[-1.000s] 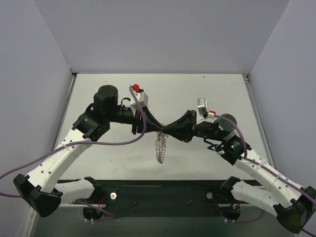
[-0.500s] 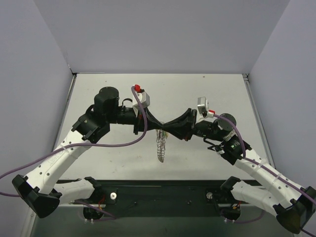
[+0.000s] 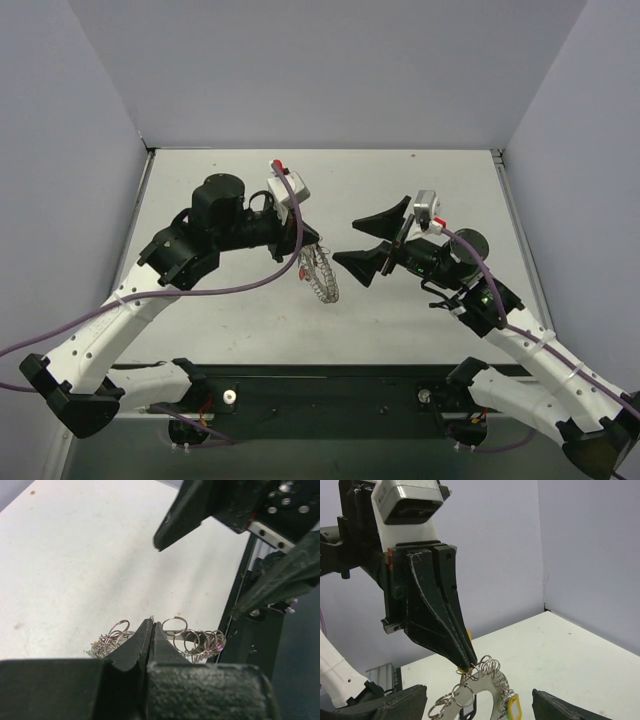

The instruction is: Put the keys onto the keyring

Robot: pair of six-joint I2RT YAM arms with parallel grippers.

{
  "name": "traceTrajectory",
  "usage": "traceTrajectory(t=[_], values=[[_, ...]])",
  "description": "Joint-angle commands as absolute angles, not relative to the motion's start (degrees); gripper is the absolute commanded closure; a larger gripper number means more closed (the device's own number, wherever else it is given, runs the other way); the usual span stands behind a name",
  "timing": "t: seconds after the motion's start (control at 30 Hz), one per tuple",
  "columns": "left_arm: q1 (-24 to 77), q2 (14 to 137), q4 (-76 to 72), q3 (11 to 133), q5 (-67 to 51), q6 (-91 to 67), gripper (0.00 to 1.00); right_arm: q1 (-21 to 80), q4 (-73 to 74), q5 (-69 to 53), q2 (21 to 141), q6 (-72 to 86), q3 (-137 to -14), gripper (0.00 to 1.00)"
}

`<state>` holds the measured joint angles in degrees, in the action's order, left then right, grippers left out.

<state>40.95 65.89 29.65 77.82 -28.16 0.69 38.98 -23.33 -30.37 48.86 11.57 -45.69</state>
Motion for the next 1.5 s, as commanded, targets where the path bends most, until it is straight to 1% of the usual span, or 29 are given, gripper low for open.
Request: traceTrajectory(t=[0.0,0.17,0.33,0.53,0.67,0.73,0.87,0.9,1.03,1.13,1.17,1.27,1.33,1.47], values=[[41.8,67.2,31.5,83.4,-17.3,-1.3,1.00,39.4,-22.4,-28.2,48.3,11.1,-50.3,0.13],[42.3,68.5,30.7,83.8,-8.3,-6.8,1.00,41.8,-18.8,-30.1,51.7,12.8,-54.0,0.13],[42.3,68.1,29.0,83.4,-1.6,-10.5,1.00,43.2,-21.9,-33.4,54.7,16.6,-54.7,0.13],[42.3,67.2,25.4,82.6,-1.1,-13.8,1.00,43.4,-25.3,-38.3,58.4,19.9,-55.0,0.15],[42.3,67.6,24.7,83.0,-1.5,-15.8,1.00,43.5,-29.0,-44.1,63.2,23.7,-55.8,0.21],[42.3,67.8,24.6,83.0,-1.5,-16.3,1.00,43.5,-32.9,-44.5,64.8,27.4,-55.5,0.22],[42.3,67.3,24.0,82.6,-1.9,-17.4,1.00,43.4,-34.7,-39.9,66.5,30.1,-54.1,0.24],[42.4,67.2,23.8,82.4,-2.3,-17.4,1.00,43.3,-34.7,-35.2,66.2,30.4,-53.7,0.24],[42.3,66.2,22.8,81.3,-2.5,-18.2,1.00,43.0,-34.8,-25.3,63.5,30.9,-51.2,0.24],[42.3,65.6,22.2,80.7,-2.8,-18.6,1.00,42.7,-36.1,-24.4,63.4,30.7,-51.2,0.27],[42.4,65.5,22.1,80.5,-2.9,-18.8,1.00,42.7,-36.5,-24.6,63.9,30.7,-51.5,0.30],[42.4,65.3,21.8,80.4,-3.0,-19.7,1.00,42.7,-36.7,-25.7,65.6,31.2,-52.6,0.37],[42.4,65.3,21.5,80.2,-3.3,-20.0,1.00,42.6,-36.8,-25.7,66.1,31.1,-53.0,0.38],[42.4,65.2,21.0,79.9,-3.6,-20.4,1.00,42.7,-36.6,-24.6,67.0,31.0,-53.3,0.47]])
